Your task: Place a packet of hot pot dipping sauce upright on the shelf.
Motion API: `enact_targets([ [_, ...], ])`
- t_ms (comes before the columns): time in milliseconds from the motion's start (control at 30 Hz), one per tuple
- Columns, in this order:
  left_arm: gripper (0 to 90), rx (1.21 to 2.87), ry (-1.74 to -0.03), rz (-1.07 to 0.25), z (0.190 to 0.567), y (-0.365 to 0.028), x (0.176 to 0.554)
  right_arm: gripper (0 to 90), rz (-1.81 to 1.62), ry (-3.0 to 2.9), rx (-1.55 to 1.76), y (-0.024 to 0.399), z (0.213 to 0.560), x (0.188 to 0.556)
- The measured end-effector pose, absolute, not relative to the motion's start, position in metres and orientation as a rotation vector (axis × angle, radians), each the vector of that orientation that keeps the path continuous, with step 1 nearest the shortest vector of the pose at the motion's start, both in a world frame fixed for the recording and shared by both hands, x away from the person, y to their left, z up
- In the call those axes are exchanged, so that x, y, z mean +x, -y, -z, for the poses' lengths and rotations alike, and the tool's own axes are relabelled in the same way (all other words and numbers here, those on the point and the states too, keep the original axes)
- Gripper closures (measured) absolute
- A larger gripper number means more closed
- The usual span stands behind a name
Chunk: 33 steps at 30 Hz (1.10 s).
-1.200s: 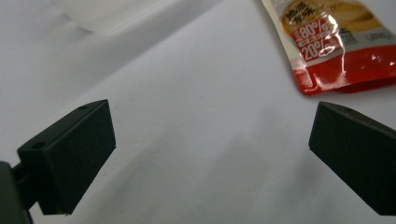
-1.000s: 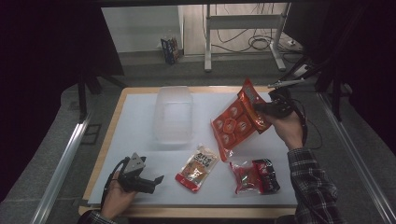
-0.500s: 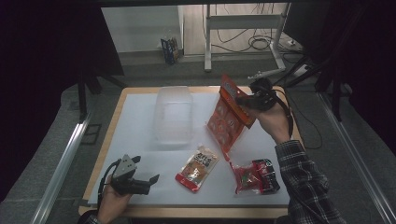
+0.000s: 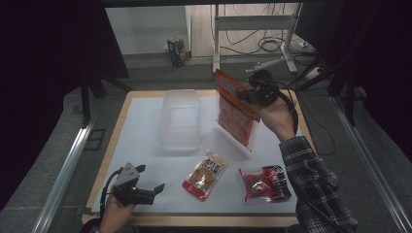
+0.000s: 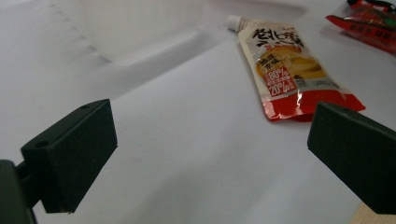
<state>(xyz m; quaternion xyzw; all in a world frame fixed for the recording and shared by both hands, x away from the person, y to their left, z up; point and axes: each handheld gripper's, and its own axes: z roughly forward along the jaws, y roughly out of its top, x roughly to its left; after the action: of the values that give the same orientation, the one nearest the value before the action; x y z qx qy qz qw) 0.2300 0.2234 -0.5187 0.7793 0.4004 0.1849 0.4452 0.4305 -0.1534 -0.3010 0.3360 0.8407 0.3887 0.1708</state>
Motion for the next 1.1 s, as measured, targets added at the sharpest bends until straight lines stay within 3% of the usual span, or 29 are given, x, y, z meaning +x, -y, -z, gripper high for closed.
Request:
enact_targets([
  [700,6.1,1.989,-0.992,-0.381,0.518,-0.218,0.222,88.6,-1.189,-2.349,0.944,0.111,0.267,0.459],
  [1100,3.6,2.013,-0.984,-0.429,0.520,-0.216,0.220,88.6,-1.220,-2.361,0.906,0.062,0.261,0.474],
])
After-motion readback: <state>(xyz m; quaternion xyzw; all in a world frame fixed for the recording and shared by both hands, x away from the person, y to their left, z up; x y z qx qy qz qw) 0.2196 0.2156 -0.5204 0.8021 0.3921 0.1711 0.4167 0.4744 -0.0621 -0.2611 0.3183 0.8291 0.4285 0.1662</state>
